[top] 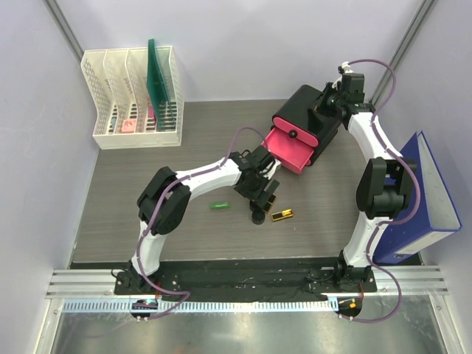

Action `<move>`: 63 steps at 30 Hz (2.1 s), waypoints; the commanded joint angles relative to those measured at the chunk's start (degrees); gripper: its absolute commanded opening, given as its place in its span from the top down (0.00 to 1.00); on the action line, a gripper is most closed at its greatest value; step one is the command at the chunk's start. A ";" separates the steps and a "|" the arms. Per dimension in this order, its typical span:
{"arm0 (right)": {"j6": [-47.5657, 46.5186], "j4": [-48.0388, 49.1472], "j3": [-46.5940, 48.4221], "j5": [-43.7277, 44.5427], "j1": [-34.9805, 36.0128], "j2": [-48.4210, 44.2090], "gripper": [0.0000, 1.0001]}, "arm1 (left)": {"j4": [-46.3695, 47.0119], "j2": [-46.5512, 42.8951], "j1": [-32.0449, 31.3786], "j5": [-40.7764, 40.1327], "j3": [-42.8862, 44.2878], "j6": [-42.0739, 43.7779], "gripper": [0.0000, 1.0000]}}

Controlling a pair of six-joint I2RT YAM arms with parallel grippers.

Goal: Organize the makeup

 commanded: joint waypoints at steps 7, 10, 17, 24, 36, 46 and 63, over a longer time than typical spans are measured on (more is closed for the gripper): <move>-2.49 -14.76 -4.64 2.87 0.43 4.61 0.99 | -0.66 2.90 -0.67 0.24 3.85 0.40 0.35; -2.40 -14.76 -4.55 2.87 0.43 4.61 0.99 | -0.84 3.16 -0.67 -0.02 3.50 0.23 0.56; -2.31 -14.67 -4.64 2.79 0.43 4.79 0.99 | -1.80 2.72 -0.67 -3.54 2.36 0.84 0.70; -2.40 -14.76 -4.99 2.70 0.43 4.61 0.99 | -3.11 0.87 -0.49 -8.46 3.49 1.02 0.80; -2.31 -14.58 -5.17 2.44 0.43 4.79 0.99 | -8.48 0.52 1.26 -8.99 19.22 1.72 0.86; -2.31 -14.50 -5.26 2.26 1.92 4.88 0.99 | -7.70 2.19 3.46 -7.50 29.77 -0.12 0.87; -2.31 -14.23 -5.96 2.26 2.01 5.67 0.99 | -0.40 11.15 5.92 -3.54 44.72 -7.24 0.91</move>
